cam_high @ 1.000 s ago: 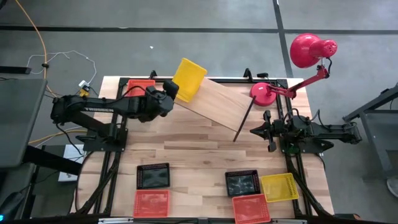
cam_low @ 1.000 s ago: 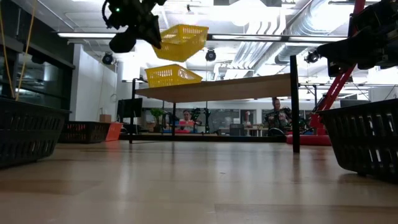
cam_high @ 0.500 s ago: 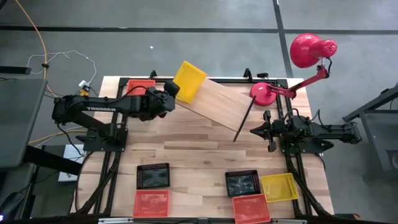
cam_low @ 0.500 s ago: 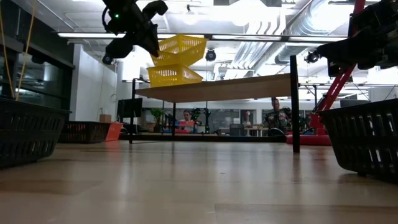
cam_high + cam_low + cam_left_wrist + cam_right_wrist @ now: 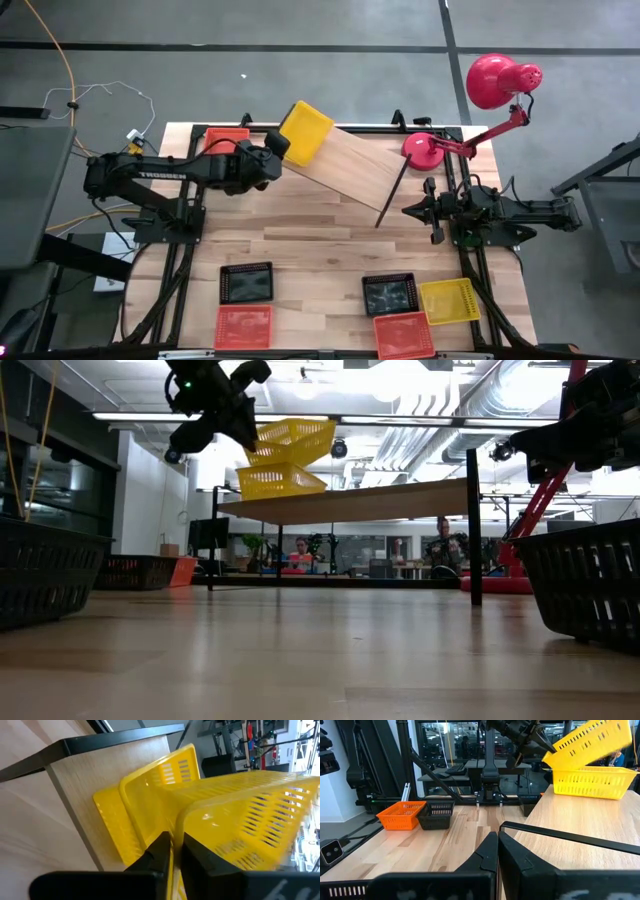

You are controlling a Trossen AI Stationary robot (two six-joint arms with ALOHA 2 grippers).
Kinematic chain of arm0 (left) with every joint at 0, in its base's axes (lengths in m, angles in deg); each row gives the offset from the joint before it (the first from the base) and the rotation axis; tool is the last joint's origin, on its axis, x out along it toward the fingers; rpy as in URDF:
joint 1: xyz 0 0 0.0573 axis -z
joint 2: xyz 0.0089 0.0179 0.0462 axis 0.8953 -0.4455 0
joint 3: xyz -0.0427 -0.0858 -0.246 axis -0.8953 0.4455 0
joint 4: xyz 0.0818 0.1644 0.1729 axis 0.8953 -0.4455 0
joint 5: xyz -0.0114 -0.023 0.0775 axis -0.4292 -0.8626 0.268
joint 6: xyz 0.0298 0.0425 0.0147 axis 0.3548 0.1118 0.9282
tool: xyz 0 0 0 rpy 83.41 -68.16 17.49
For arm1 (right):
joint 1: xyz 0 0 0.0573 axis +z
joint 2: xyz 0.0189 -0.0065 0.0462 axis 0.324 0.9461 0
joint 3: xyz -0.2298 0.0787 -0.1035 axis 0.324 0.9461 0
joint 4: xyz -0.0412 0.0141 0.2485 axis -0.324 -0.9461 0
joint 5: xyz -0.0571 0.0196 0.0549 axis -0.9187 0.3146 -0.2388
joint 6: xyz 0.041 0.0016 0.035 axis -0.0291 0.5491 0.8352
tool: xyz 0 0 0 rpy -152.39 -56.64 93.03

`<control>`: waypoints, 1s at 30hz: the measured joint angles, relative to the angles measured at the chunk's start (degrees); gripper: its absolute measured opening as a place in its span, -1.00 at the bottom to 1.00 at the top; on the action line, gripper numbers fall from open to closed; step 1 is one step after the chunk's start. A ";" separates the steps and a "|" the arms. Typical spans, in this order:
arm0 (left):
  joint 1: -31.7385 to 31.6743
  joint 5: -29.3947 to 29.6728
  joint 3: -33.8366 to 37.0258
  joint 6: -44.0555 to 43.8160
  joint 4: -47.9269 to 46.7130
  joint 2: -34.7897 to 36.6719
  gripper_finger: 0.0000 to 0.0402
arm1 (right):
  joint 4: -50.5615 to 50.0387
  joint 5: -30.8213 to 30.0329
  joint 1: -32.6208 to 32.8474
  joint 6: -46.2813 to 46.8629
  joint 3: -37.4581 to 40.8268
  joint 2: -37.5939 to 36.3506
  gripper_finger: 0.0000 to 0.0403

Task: Stack baskets on shelf by color
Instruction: Stack the left yellow bin on top of the yellow bin on the shelf

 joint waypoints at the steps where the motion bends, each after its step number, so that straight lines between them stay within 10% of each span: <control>1: 0.00 0.00 0.00 0.02 0.00 0.00 -0.83 | 0.00 -0.01 0.00 -0.01 0.01 0.00 -1.00; 20: -0.14 1.44 0.00 7.90 4.39 3.53 -0.28 | 0.00 -0.01 0.00 -0.01 -0.01 0.00 -1.00; 30: -0.37 -7.60 -0.02 38.69 14.75 9.20 -0.32 | 0.01 -0.01 0.00 0.01 0.00 0.00 -1.00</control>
